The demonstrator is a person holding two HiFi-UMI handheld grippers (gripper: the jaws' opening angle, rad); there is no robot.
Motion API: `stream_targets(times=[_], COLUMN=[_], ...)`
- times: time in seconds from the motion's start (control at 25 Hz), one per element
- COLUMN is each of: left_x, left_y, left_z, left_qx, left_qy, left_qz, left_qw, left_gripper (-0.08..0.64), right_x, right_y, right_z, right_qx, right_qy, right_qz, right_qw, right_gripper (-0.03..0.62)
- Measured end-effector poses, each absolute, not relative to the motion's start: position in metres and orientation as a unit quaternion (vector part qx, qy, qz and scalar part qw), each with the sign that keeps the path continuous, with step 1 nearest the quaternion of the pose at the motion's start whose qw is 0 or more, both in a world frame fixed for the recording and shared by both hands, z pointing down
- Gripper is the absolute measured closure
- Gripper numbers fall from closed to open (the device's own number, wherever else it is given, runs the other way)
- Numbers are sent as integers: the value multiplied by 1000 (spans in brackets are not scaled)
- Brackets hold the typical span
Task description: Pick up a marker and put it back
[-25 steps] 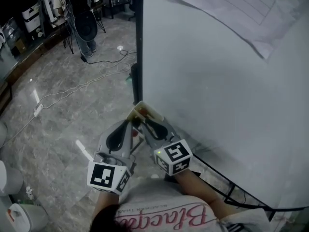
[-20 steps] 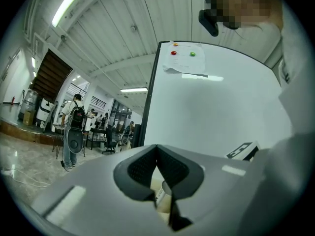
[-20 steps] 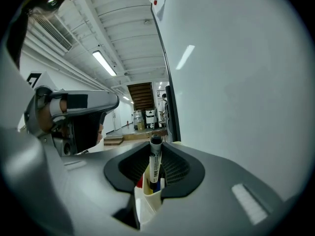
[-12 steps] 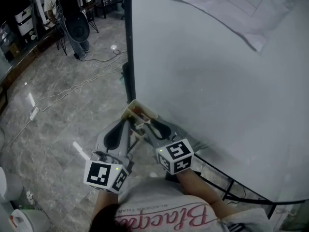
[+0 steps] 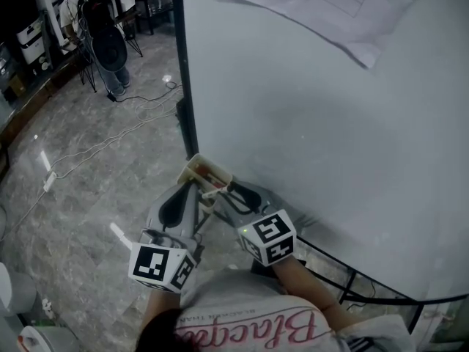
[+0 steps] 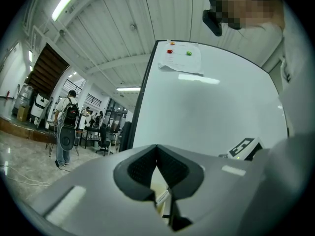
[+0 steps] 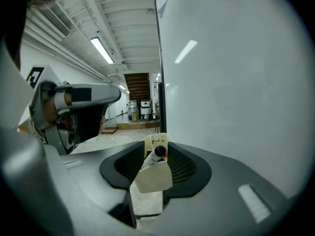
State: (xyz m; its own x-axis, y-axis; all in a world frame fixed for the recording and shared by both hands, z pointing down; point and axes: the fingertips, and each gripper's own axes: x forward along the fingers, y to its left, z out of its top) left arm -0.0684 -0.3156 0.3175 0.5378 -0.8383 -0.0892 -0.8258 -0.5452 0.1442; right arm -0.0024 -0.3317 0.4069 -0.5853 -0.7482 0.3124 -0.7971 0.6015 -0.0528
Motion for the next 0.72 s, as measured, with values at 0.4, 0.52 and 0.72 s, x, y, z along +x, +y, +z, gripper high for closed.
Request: stream_targets(times=[0.4, 0.52, 0.72], left_x=[-70, -70, -72], left_y=[-313, -312, -311], left_z=[315, 312, 310], left_qx=[873, 873, 871], left_qy=[-480, -481, -484], left_qz=[-73, -74, -76], left_qw=[38, 34, 29], left_gripper=[560, 560, 560], right_x=[26, 24, 20], right_y=[-323, -316, -314], right_z=[314, 299, 302], right_qx=[466, 451, 443], right_qy=[-884, -893, -897], right_qz=[11, -13, -5], right_qw=[22, 1, 6], right_gripper=[561, 591, 591])
